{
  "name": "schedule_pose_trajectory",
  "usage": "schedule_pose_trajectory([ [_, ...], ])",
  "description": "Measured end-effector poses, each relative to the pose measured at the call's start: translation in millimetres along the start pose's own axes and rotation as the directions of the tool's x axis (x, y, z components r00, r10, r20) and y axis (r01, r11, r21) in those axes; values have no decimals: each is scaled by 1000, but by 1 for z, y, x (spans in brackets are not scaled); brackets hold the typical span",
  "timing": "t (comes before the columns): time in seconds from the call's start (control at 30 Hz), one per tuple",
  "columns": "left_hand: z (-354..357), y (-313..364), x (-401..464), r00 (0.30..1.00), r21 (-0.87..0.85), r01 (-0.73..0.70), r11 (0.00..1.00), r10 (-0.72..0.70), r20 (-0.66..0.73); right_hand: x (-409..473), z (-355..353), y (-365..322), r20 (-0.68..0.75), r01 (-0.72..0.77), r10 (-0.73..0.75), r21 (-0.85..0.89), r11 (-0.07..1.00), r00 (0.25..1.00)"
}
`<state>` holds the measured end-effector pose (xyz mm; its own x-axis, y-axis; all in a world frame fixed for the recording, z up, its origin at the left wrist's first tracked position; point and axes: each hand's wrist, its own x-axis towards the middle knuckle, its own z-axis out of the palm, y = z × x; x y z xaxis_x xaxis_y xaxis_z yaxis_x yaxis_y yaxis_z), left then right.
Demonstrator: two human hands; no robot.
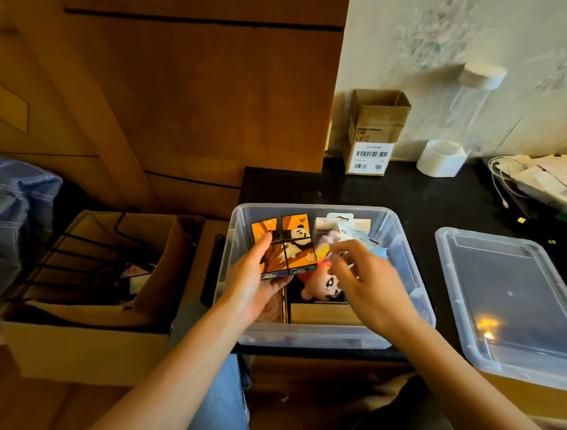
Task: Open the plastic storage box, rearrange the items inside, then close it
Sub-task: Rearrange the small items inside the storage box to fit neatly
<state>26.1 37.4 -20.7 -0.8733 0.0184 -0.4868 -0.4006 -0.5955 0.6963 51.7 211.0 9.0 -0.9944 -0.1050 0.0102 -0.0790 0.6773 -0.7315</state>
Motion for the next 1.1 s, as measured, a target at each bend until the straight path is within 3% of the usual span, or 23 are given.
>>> schedule_pose_trajectory([
  [0.07, 5, -3, -4, 999, 2, -22, 1000, 22, 33, 7, 8, -1, 149, -129, 112, 109, 986, 982],
  [0.13, 9, -7, -9, 996, 26, -38, 999, 36, 81, 11, 15, -4, 223, -222, 143, 383, 897, 964],
  [0.27, 6, -9, -13, 994, 158, -30, 987, 13, 106, 18, 16, -2, 188, -226, 137, 628, 744, 973],
  [0.37, -4, 1, -15, 982, 332, -79, 940, 15, 191, 22, 12, 1, 190, -252, 166, 687, 682, 968],
  [0.5, -15, 23, -17, 976, 472, -178, 863, 94, 196, 33, 10, 2, 238, -276, 160, 615, 739, 958],
  [0.57, -21, 33, -15, 965, 624, -260, 737, 216, 147, 41, 14, 0, 283, -257, 119, 523, 813, 952],
  [0.6, -23, 38, -15, 949, 736, -298, 608, 270, 161, 46, 17, -1, 304, -234, 95, 462, 855, 948],
  [0.67, -27, 46, -17, 924, 913, -315, 258, 302, 234, 54, 24, -2, 337, -167, 53, 318, 933, 940],
  [0.73, -30, 50, -21, 920, 964, -266, -20, 292, 260, 61, 32, -5, 392, -120, 32, 200, 973, 919],
  [0.87, -31, 47, -25, 891, 918, -190, -348, 332, 310, 67, 41, -10, 543, -92, 6, 131, 987, 840],
  [0.97, -32, 43, -23, 866, 856, -119, -503, 369, 337, 68, 41, -10, 607, -30, -22, 75, 997, 795],
  [1.1, -31, 44, -17, 839, 867, -214, -451, 370, 400, 64, 44, -15, 643, 128, -75, -36, 991, 763],
])
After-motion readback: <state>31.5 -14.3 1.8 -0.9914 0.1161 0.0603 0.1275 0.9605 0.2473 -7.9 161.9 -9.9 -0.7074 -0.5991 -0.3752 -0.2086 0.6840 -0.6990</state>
